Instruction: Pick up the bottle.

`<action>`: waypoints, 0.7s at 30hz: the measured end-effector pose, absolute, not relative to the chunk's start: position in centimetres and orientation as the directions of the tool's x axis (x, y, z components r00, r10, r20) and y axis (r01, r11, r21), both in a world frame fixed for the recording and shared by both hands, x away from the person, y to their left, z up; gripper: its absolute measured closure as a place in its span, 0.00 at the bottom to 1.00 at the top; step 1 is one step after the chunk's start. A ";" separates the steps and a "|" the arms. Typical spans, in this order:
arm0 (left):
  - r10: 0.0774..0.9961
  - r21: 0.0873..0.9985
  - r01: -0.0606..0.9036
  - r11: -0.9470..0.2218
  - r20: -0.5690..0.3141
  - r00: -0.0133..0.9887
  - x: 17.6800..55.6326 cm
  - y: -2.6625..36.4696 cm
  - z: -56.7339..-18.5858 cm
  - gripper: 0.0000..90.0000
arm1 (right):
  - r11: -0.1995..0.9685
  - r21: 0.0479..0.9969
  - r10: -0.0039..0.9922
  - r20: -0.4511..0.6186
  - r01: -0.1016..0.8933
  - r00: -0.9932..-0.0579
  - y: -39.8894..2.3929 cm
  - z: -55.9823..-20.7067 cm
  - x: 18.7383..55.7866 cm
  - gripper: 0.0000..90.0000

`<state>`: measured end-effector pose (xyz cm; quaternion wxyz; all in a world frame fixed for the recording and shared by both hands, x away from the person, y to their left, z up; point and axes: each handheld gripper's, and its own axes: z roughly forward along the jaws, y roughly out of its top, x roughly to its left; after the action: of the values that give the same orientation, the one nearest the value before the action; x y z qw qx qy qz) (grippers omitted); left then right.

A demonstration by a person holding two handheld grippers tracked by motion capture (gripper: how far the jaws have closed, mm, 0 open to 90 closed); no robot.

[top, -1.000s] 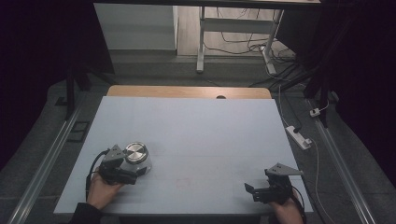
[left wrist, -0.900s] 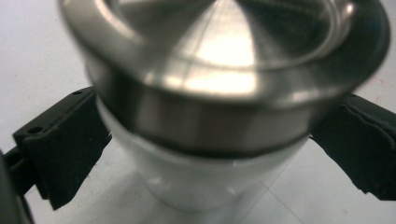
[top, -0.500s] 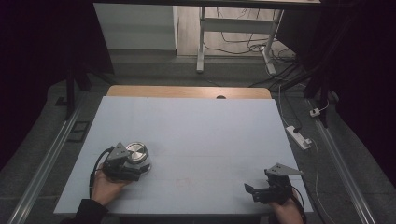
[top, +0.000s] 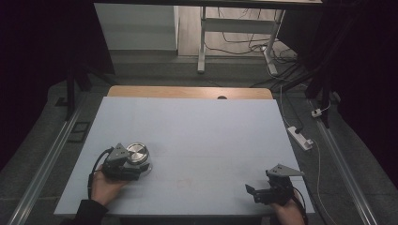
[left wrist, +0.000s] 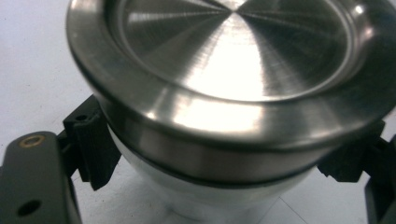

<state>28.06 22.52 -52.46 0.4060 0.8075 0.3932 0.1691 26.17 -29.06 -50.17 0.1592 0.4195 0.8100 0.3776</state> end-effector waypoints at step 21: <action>0.781 0.771 0.517 -0.372 -0.041 0.624 28.3 22.1 -51.9 0.18 | 0.362 0.748 0.800 0.057 0.556 -0.598 -29.1 -50.1 26.1 0.00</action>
<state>28.30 22.08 -51.92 0.3923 0.8111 0.4000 0.1680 26.11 -29.08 -50.12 0.1609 0.4187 0.8095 0.3787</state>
